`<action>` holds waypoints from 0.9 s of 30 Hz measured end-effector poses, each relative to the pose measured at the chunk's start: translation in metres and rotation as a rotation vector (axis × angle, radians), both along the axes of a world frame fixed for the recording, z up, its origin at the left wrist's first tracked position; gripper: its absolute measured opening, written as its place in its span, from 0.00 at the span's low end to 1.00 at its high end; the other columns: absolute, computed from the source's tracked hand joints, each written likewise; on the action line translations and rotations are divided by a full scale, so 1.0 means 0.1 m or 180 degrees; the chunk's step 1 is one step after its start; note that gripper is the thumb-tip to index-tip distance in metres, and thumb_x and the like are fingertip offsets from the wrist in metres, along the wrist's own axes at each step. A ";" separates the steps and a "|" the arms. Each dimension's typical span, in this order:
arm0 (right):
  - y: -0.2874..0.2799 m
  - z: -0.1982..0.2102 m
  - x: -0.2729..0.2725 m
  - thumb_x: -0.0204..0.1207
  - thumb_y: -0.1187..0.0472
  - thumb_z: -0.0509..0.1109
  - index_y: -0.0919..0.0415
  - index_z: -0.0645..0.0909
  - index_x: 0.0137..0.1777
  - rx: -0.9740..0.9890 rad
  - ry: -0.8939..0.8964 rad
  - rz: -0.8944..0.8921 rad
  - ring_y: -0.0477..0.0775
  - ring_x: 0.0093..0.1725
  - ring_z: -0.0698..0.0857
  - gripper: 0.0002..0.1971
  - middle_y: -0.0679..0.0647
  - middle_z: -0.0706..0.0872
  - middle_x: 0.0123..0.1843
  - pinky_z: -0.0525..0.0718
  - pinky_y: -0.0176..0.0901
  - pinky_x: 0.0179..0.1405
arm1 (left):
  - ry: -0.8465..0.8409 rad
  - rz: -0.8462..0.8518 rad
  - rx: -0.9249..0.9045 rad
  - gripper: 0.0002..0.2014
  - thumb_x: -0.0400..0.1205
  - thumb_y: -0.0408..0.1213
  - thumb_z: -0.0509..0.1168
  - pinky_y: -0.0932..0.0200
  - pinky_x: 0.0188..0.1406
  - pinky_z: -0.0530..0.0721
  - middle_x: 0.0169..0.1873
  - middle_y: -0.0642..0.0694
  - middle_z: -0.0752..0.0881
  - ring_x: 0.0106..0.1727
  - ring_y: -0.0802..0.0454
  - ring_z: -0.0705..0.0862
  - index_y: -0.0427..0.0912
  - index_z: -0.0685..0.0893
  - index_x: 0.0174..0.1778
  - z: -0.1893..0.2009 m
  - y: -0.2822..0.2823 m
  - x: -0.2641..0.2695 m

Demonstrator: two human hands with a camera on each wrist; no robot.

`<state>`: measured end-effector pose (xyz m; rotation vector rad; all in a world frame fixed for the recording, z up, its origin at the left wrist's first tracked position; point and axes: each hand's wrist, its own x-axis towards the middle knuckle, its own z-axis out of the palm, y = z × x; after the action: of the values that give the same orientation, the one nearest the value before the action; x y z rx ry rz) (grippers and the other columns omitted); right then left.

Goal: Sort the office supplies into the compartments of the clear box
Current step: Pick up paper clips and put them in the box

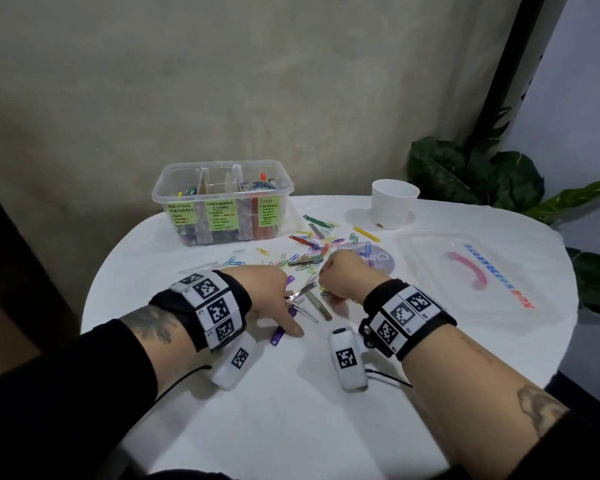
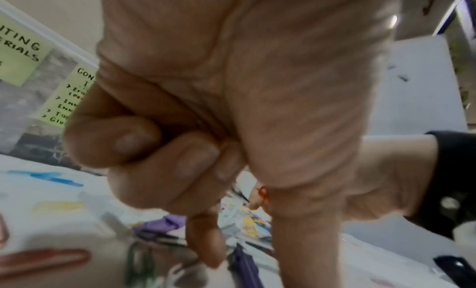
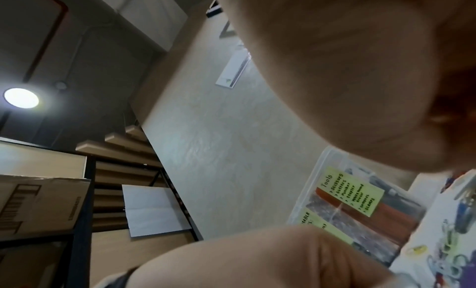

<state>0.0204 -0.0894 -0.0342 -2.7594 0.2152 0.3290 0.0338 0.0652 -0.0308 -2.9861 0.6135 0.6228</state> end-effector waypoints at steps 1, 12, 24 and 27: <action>0.04 0.02 -0.01 0.76 0.71 0.66 0.63 0.77 0.38 0.0118 0.0052 -0.0021 0.53 0.31 0.74 0.07 0.54 0.76 0.33 0.71 0.36 0.25 | -0.0052 -0.0025 -0.0037 0.29 0.61 0.67 0.76 0.60 0.27 0.70 0.28 0.48 0.80 0.28 0.50 0.76 0.43 0.80 0.36 -0.01 0.00 0.01; 0.11 0.04 -0.06 0.77 0.62 0.67 0.61 0.73 0.32 -0.0205 0.0229 0.0175 0.52 0.27 0.75 0.12 0.55 0.77 0.30 0.72 0.38 0.27 | 0.0069 0.0016 -0.0358 0.16 0.82 0.51 0.59 0.55 0.40 0.78 0.39 0.43 0.86 0.39 0.45 0.83 0.42 0.83 0.40 0.01 0.05 -0.01; 0.07 0.08 0.07 0.78 0.69 0.60 0.62 0.72 0.37 0.1509 -0.0456 -0.0113 0.53 0.27 0.72 0.08 0.61 0.77 0.34 0.71 0.40 0.24 | 0.0607 0.1430 -0.3068 0.09 0.78 0.25 0.59 0.60 0.23 0.74 0.29 0.42 0.86 0.27 0.47 0.76 0.38 0.74 0.52 0.01 0.26 0.23; 0.09 0.03 0.16 0.78 0.61 0.70 0.64 0.79 0.44 0.1377 -0.0421 0.0111 0.51 0.29 0.73 0.07 0.57 0.78 0.37 0.70 0.39 0.26 | 0.0487 0.1562 -0.3229 0.03 0.82 0.34 0.59 0.64 0.21 0.68 0.32 0.44 0.82 0.24 0.52 0.72 0.40 0.77 0.48 -0.02 0.28 0.27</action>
<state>0.0364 -0.0802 -0.0312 -2.3469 0.0531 0.1751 0.0608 0.0937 -0.0325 -4.1432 0.1979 0.7187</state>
